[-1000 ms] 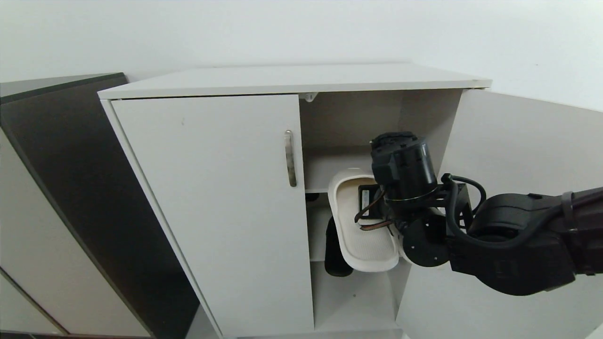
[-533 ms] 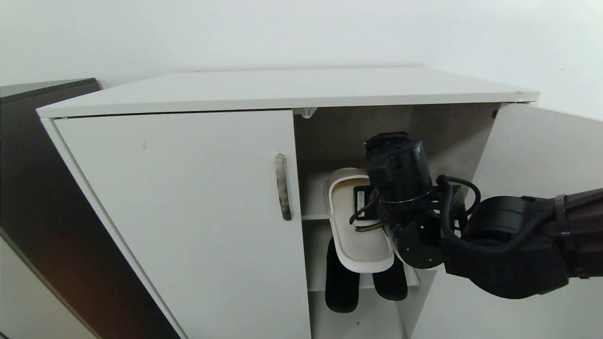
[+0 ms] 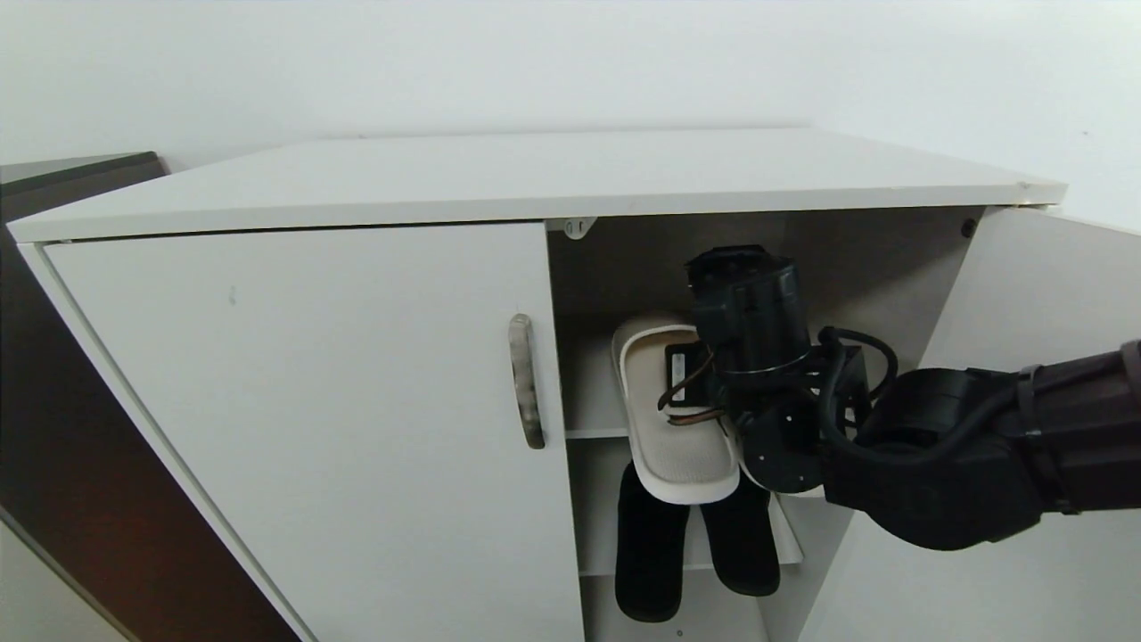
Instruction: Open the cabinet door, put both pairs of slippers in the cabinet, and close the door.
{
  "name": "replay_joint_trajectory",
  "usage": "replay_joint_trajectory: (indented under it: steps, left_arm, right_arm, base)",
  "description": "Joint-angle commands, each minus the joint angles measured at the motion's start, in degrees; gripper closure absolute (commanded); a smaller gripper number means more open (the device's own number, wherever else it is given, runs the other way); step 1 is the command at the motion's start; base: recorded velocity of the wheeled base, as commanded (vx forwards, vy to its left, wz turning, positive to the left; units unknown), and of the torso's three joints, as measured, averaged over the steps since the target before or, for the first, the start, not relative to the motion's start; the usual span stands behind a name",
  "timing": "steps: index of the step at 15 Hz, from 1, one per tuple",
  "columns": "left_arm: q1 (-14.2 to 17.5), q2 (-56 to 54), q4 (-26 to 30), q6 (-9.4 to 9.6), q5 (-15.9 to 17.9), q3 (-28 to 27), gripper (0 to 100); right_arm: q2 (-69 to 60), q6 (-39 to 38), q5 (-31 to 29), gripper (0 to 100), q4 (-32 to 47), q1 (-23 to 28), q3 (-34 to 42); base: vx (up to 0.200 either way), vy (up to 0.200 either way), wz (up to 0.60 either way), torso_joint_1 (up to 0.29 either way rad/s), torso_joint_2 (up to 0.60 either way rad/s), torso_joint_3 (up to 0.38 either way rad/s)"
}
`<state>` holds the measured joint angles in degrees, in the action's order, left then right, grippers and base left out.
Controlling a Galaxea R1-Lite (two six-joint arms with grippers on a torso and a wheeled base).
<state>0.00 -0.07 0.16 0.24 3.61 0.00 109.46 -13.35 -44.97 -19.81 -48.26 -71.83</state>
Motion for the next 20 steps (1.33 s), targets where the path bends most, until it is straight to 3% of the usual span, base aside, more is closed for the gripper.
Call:
replay_joint_trajectory:
  steps: [1,7,14,15,20]
  left_arm:
    - [0.0,0.1,0.0,0.02,0.0,0.0,100]
    - [0.0,0.1,0.0,0.02,0.0,0.0,100]
    - [0.0,0.1,0.0,0.02,0.0,0.0,100]
    - [0.0,0.1,0.0,0.02,0.0,0.0,100]
    - [0.0,0.1,0.0,0.02,0.0,0.0,100]
  right_arm:
    - [3.7,0.8,1.3,100,-0.1,2.4,-4.4]
    - [10.0,2.9,3.0,100,0.2,5.4,-11.9]
    - [11.7,2.9,3.1,100,0.3,6.1,-12.8]
    - [11.7,2.9,3.1,0,0.3,6.1,-12.8]
    - [6.7,2.9,3.0,0,0.0,4.1,-6.9]
  base:
    - [0.000,0.000,0.00,0.000,0.00,0.000]
    - [0.000,0.000,0.00,0.000,0.00,0.000]
    - [0.000,0.000,0.00,0.000,0.00,0.000]
    - [0.000,0.000,0.00,0.000,0.00,0.000]
    - [0.000,0.000,0.00,0.000,0.00,0.000]
